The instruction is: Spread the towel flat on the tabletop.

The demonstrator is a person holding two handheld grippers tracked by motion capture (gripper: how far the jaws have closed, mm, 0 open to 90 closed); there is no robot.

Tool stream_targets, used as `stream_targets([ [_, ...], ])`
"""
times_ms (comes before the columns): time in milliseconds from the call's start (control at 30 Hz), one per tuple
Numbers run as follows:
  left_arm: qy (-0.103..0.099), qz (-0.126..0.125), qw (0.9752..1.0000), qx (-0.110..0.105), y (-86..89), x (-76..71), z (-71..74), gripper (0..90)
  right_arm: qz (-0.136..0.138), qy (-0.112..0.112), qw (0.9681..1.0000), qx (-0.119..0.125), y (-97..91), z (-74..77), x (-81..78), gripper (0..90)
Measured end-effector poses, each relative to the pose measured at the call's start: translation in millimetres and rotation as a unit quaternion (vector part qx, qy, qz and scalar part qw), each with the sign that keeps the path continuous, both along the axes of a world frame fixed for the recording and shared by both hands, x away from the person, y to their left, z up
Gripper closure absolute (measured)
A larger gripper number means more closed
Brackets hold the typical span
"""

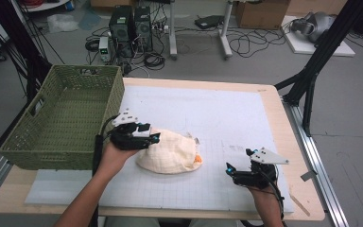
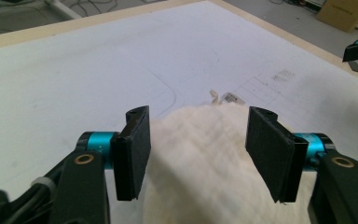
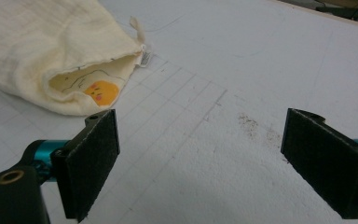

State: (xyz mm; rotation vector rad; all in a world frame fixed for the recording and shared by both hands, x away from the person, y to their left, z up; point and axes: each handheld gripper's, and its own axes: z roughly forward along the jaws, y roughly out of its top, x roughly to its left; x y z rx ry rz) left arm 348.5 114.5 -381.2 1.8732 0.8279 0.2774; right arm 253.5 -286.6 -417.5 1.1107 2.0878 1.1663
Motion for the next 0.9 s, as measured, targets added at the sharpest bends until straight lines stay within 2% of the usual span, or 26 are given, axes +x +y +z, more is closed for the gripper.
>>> stream_targets([
  [67, 0.012, -0.013, 0.9998, 0.011, -9.4, 10.9, -9.8, 35.8, 0.000, 0.003, 1.0000, -0.001, -0.7, -0.7, 0.4, 10.7],
  [133, 0.027, -0.012, 0.9989, 0.037, -15.8, 16.9, -19.7, 36.0, 0.001, 0.004, 1.0000, -0.003, -1.1, -1.3, 0.8, 10.7],
  [167, 0.036, -0.022, 0.9980, 0.047, -16.7, 18.0, -22.9, 38.7, 0.002, 0.005, 1.0000, -0.003, -1.2, -1.5, 0.8, 10.7],
  [200, 0.037, -0.039, 0.9970, 0.055, -16.0, 16.9, -24.6, 51.2, 0.002, 0.005, 1.0000, -0.004, -1.2, -1.6, 0.8, 10.7],
  [233, 0.028, -0.047, 0.9970, 0.056, -15.7, 13.7, -25.5, 67.6, 0.003, 0.005, 1.0000, -0.004, -1.2, -1.7, 0.8, 10.7],
  [300, 0.018, -0.056, 0.9966, 0.058, -13.2, 7.7, -24.4, 84.4, 0.003, 0.007, 1.0000, -0.003, -1.5, -1.8, 1.1, 10.7],
  [333, 0.013, -0.057, 0.9965, 0.061, -11.7, 4.8, -22.7, 85.8, 0.001, 0.009, 1.0000, 0.000, -1.0, -1.8, 1.4, 10.7],
  [433, -0.010, -0.057, 0.9975, 0.040, -3.9, -8.6, -16.7, 86.5, 0.006, 0.010, 0.9999, -0.002, 1.5, -2.1, 4.8, 10.7],
  [533, -0.021, -0.060, 0.9978, 0.020, 3.2, -20.9, -15.0, 86.4, 0.008, 0.007, 0.9998, -0.015, 7.2, -1.4, 8.6, 10.7],
  [633, -0.028, -0.066, 0.9974, 0.005, 11.7, -34.5, -15.5, 86.4, 0.014, 0.016, 0.9997, -0.015, 14.3, 0.5, 16.6, 10.7],
  [800, -0.036, -0.074, 0.9966, 0.004, 22.4, -55.1, -14.8, 86.4, 0.041, 0.032, 0.9986, -0.011, 31.9, 0.7, 42.9, 10.7],
  [900, -0.044, -0.078, 0.9960, 0.008, 26.5, -62.1, -14.4, 86.3, 0.073, 0.047, 0.9961, -0.014, 50.9, -1.8, 60.3, 18.9],
])
